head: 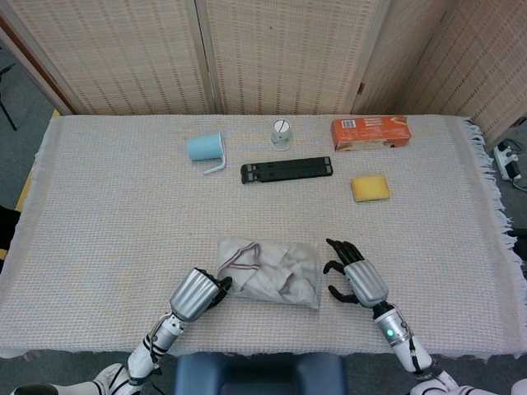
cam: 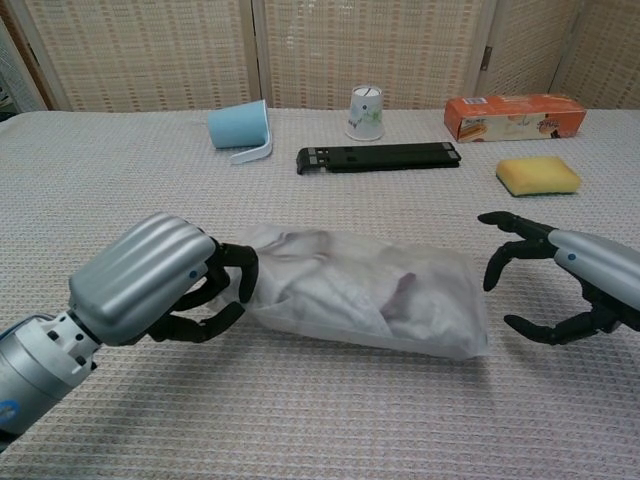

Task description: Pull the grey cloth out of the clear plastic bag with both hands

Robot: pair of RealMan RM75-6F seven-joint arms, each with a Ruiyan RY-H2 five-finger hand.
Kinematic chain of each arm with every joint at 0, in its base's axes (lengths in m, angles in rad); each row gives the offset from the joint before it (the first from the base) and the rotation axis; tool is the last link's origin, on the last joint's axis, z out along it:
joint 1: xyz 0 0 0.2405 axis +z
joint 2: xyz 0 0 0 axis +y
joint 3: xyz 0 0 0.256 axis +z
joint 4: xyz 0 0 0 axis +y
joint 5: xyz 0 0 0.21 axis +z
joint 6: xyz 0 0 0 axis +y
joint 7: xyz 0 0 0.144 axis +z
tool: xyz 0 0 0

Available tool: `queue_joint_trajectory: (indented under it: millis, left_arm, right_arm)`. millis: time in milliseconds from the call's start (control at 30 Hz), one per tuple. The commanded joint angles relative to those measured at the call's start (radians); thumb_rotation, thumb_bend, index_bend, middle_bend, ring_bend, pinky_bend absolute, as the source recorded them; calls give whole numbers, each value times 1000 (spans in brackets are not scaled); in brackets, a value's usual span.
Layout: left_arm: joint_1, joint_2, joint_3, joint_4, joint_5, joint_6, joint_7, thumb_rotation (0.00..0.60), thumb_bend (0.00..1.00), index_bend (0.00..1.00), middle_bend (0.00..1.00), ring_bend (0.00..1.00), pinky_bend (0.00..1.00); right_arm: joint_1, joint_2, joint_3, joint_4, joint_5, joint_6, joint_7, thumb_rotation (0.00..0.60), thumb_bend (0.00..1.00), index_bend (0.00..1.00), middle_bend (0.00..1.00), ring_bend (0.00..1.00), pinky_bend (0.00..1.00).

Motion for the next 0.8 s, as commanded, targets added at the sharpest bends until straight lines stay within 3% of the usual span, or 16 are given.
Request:
queue_joint_trajectory:
  millis: [33, 467, 800]
  left_arm:
    - [0, 1, 0, -2, 0, 0, 2, 600, 615, 745, 1000, 1000, 1000]
    - [1, 8, -6, -23, -1, 0, 11, 600, 616, 745, 1000, 1000, 1000]
    - [5, 11, -20, -29, -22, -9, 12, 600, 630, 747, 1000, 1000, 1000]
  right_arm:
    - [10, -18, 3, 0, 10, -10, 3, 600, 320, 390, 0, 0, 0]
    - [29, -68, 6, 14, 26, -8, 40, 600, 320, 347, 0, 0, 0]
    - [49, -158, -3, 127, 23, -15, 204, 600, 320, 357, 0, 0, 0]
